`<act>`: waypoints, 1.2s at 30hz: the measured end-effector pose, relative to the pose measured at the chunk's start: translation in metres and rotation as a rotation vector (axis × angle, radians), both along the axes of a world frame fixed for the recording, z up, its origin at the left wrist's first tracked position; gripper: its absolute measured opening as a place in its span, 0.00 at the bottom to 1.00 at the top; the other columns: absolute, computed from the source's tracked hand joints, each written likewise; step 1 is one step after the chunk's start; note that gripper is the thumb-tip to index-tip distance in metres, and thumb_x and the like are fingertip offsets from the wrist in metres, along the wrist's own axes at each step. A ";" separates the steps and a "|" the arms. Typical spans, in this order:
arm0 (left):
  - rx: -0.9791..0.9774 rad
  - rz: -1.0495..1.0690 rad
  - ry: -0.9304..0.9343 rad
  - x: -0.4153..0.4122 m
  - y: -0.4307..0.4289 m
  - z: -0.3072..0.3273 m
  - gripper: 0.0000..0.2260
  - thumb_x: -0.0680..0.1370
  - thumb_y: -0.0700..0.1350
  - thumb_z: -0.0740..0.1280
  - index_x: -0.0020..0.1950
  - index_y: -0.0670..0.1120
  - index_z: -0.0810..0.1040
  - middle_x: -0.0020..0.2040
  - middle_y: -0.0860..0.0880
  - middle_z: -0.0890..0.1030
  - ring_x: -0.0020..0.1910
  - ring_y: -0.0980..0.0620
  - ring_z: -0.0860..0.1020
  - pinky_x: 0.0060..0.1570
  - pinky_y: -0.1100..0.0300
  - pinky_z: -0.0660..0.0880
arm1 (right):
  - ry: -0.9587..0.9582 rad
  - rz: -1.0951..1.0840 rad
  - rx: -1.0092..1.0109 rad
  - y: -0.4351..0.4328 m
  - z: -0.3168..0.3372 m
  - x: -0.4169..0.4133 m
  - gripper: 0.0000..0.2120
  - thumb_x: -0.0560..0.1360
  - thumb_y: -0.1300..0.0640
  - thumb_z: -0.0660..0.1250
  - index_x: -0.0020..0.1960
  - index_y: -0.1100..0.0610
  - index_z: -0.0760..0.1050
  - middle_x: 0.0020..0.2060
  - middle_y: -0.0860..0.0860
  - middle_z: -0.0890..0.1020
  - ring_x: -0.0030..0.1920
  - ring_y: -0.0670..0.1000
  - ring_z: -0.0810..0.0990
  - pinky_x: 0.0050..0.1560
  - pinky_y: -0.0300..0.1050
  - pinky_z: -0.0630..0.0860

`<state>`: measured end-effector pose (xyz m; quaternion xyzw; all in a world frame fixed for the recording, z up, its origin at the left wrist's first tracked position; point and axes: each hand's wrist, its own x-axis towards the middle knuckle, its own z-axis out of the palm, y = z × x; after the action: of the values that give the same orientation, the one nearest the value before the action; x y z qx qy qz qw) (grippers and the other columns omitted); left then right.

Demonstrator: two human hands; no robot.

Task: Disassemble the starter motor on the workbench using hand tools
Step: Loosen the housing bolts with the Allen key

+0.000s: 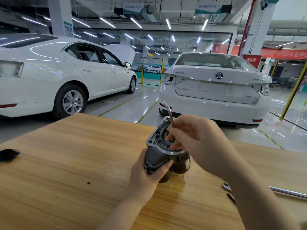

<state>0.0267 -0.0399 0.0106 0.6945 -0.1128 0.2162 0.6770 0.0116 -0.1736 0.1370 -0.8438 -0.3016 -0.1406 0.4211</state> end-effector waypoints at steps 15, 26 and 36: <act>-0.066 0.039 0.011 0.007 0.000 -0.002 0.22 0.61 0.56 0.71 0.53 0.54 0.76 0.48 0.61 0.82 0.46 0.63 0.79 0.40 0.74 0.74 | -0.037 -0.034 0.054 0.001 -0.002 0.006 0.06 0.77 0.55 0.63 0.46 0.52 0.79 0.37 0.49 0.82 0.38 0.44 0.80 0.43 0.45 0.78; -0.054 0.080 -0.018 0.006 -0.001 -0.002 0.22 0.59 0.59 0.70 0.52 0.56 0.75 0.46 0.66 0.81 0.46 0.67 0.79 0.37 0.77 0.73 | -0.009 -0.091 0.111 0.008 -0.005 0.003 0.07 0.74 0.50 0.66 0.39 0.50 0.71 0.35 0.46 0.82 0.35 0.43 0.80 0.40 0.42 0.78; -0.037 0.057 -0.027 0.008 -0.001 -0.009 0.26 0.59 0.60 0.72 0.54 0.54 0.75 0.49 0.60 0.82 0.48 0.61 0.80 0.42 0.73 0.75 | 0.005 -0.100 0.128 0.011 -0.005 0.001 0.08 0.70 0.46 0.69 0.39 0.47 0.71 0.36 0.46 0.81 0.38 0.46 0.80 0.42 0.48 0.79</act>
<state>0.0346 -0.0405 0.0015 0.6818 -0.0981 0.2465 0.6817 0.0125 -0.1622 0.1316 -0.8294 -0.2487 -0.1784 0.4673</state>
